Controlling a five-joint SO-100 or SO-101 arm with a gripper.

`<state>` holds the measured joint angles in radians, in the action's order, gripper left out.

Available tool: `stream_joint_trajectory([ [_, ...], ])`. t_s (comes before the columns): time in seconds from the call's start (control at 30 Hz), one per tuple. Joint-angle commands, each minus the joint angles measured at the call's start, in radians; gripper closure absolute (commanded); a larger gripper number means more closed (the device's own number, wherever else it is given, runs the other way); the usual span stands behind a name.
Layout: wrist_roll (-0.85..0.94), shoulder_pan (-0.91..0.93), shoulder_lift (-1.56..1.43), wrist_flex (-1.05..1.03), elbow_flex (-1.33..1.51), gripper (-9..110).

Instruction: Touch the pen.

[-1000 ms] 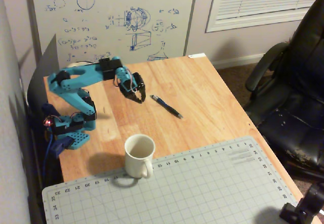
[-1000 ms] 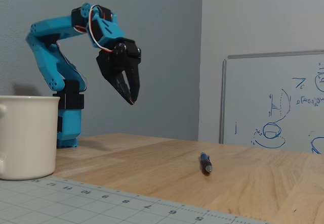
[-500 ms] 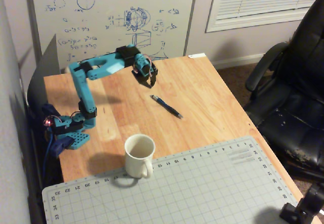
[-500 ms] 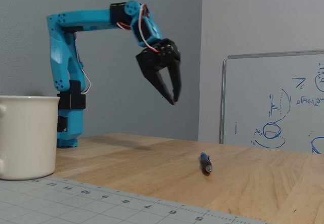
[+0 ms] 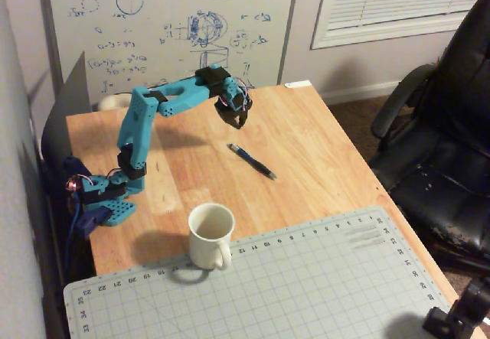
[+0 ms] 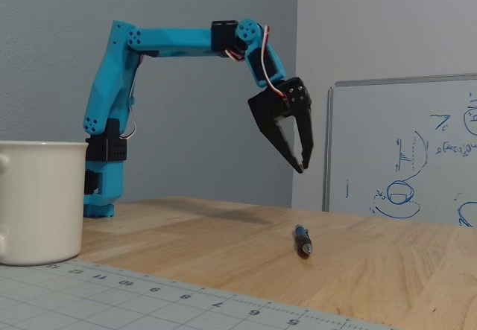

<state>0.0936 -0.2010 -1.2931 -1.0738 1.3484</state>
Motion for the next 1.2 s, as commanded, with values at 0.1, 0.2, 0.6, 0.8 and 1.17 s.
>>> stream_joint_trajectory([
  [0.1, 0.009, 0.078, -0.002, 0.0, -0.083, 101],
  [0.2, 0.009, 0.11, 0.008, 0.0, -0.083, 101],
  [0.6, 0.002, 0.114, 0.164, 0.023, -0.192, 101],
  [0.8, 0.008, 0.12, 0.247, 0.017, -0.298, 101],
  [1.17, 0.008, 0.126, 0.341, 0.006, -0.359, 101],
])
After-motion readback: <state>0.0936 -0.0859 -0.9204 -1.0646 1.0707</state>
